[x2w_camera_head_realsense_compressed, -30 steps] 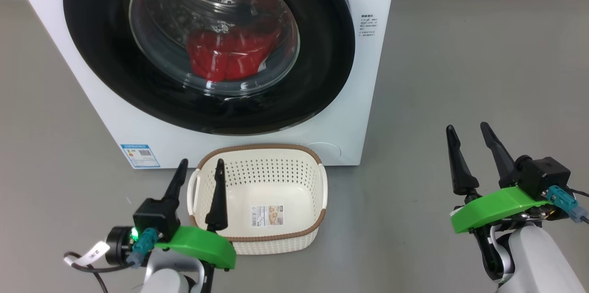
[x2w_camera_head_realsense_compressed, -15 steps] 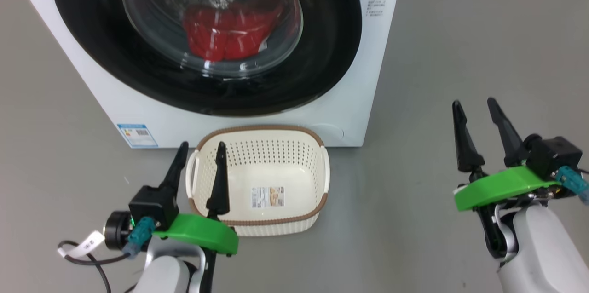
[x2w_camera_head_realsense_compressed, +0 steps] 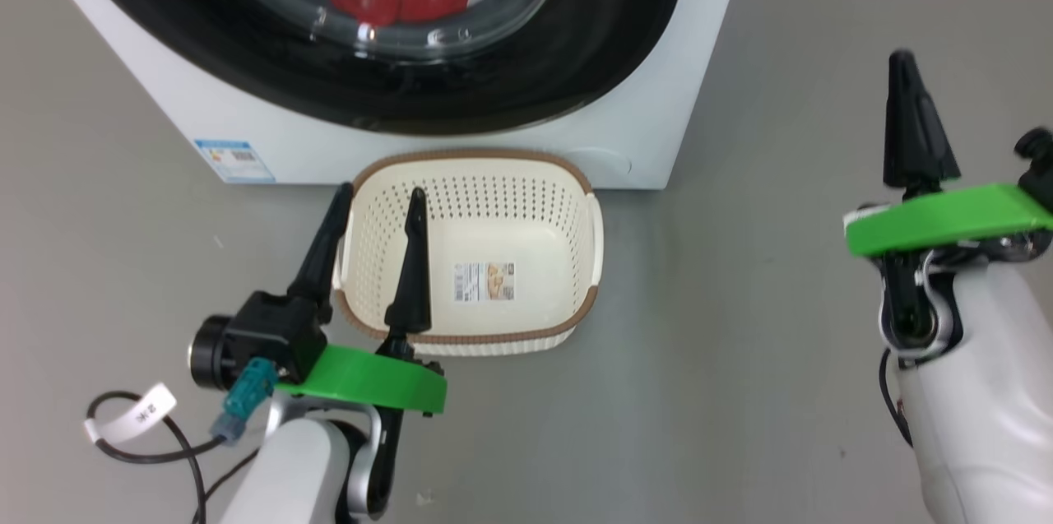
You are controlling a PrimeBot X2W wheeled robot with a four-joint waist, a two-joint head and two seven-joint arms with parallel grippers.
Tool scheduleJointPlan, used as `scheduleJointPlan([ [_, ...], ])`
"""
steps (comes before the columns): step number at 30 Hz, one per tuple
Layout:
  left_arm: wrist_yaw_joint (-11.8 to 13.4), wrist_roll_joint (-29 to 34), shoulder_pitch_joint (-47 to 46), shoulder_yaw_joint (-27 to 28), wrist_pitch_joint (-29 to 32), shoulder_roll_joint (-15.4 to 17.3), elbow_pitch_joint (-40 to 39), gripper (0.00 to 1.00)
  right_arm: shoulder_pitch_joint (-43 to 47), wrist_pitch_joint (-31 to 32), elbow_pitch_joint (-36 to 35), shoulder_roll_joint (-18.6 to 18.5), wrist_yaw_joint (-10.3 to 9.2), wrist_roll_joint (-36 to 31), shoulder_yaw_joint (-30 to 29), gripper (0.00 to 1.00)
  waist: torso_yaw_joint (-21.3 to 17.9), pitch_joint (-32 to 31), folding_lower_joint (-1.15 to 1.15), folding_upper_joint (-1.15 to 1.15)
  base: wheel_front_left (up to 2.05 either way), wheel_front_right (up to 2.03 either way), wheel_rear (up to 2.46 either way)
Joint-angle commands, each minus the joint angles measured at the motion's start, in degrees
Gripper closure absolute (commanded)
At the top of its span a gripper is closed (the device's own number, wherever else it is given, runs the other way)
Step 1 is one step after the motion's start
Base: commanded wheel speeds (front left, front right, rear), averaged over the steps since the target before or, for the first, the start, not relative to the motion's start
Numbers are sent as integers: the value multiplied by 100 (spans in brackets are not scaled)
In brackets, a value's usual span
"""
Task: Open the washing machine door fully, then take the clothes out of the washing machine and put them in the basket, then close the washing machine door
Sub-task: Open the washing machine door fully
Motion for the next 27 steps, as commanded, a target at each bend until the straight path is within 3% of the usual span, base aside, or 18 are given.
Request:
scheduleJointPlan([
  [1, -16, 63, -214, 153, -50, 102, -219, 0, -239, -36, -73, 16, -4, 191, 141, 100, 112, 205, 0, 0, 0, 0, 0],
  [6, -20, 137, -276, 149, -50, 102, -396, 0, -691, -36, 139, 16, -4, 895, 279, 100, 188, 443, 0, 0, 0, 0, 0],
  [15, -251, 189, -398, 189, -50, 102, -644, 0, -1633, 33, 578, 16, -4, 1428, 516, 100, 265, 893, 0, 0, 0, 0, 0],
  [27, -342, 236, -435, 240, -50, 102, -672, 0, -2653, 1211, 1055, 16, -4, 2826, 240, 100, 399, 1082, 0, 0, 0, 0, 0],
])
